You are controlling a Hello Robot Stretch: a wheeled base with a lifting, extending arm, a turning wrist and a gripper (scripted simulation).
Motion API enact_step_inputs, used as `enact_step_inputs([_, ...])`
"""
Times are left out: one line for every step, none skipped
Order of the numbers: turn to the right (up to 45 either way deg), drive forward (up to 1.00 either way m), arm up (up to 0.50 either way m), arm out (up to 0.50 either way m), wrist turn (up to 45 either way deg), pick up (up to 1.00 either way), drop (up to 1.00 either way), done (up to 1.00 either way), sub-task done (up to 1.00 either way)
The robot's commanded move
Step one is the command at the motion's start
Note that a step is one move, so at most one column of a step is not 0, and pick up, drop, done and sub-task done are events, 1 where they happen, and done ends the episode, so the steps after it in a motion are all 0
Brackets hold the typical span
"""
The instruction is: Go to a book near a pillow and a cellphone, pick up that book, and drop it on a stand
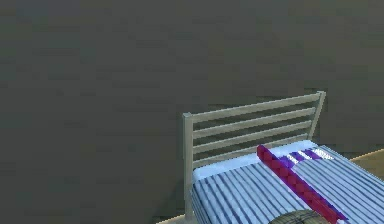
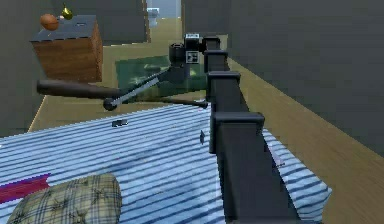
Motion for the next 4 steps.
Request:
enact_step_inputs([0.0,0.00,0.00,0.00,-45.0,0.00,0.00,0.00,0.00])
enact_step_inputs([0.0,0.00,0.00,0.00,-9.0,0.00,0.00,0.00,0.00])
enact_step_inputs([0.0,0.00,0.00,-0.38,0.0,0.00,0.00,0.00,0.00])
enact_step_inputs([-45.0,0.00,0.00,0.00,0.0,0.00,0.00,0.00,0.00])
